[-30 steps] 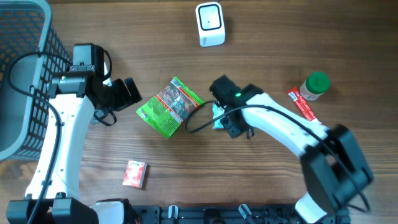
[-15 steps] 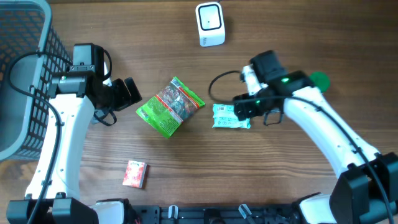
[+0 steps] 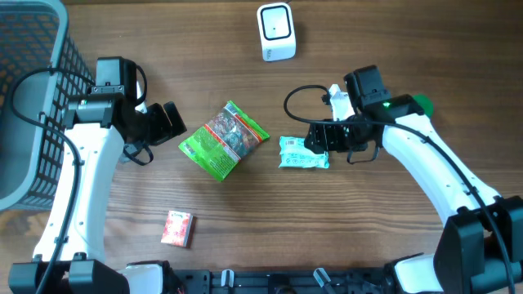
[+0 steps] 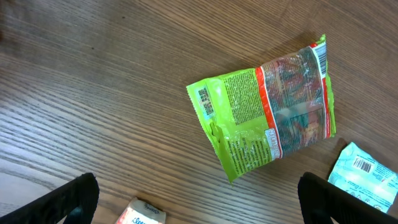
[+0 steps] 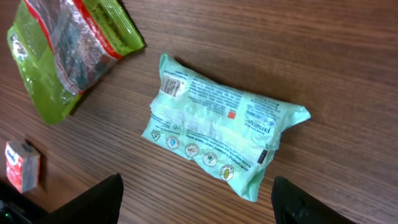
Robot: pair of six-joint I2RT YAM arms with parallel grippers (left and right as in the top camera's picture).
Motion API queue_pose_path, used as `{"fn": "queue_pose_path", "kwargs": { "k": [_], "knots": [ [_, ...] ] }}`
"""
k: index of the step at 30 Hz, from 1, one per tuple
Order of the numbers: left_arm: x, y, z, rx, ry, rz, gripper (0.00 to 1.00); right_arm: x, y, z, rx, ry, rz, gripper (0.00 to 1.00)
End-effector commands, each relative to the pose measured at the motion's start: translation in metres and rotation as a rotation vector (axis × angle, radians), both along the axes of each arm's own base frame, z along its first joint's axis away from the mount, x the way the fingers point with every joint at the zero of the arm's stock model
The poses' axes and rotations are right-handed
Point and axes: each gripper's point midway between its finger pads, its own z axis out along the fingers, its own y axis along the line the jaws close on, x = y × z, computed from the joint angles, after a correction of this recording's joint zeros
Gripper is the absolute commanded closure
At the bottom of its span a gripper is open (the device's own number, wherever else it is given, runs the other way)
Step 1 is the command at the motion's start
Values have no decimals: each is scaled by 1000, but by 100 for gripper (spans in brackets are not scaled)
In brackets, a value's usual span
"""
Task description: Scan the item barcode
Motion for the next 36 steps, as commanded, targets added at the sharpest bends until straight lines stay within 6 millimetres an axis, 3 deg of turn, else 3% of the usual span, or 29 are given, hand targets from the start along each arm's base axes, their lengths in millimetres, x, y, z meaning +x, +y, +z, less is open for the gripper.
{"fn": "queue_pose_path", "kwargs": {
  "k": [1,5,8,12,14,19,26,31,33,36],
  "knots": [
    [2,0,0,-5,-8,-10,0,-2,1,-7,4,29,-20,23],
    [35,-6,12,-51,-150,13,0,4,-3,-6,13,14,-42,23],
    [28,-29,14,-188,-118,4,0,11,-10,-5,26,22,-111,24],
    [43,-51,26,-299,-191,-52,1,13,-20,0,99,54,-150,26],
    [42,-74,30,-370,-201,-144,95,12,-20,2,125,49,-128,26],
    [23,-127,12,-360,-125,-318,96,13,-24,2,122,48,-133,26],
    [-9,-202,-49,-281,20,-542,96,5,-25,-5,117,79,-136,27],
    [-18,-240,-86,-280,75,-621,96,-15,-17,-20,178,150,-134,50],
    [-17,-251,-97,-281,70,-646,96,-21,-10,-26,228,159,-123,52],
    [-9,-265,-109,-290,39,-672,96,-32,-1,-39,305,179,-132,66]
  ]
}}
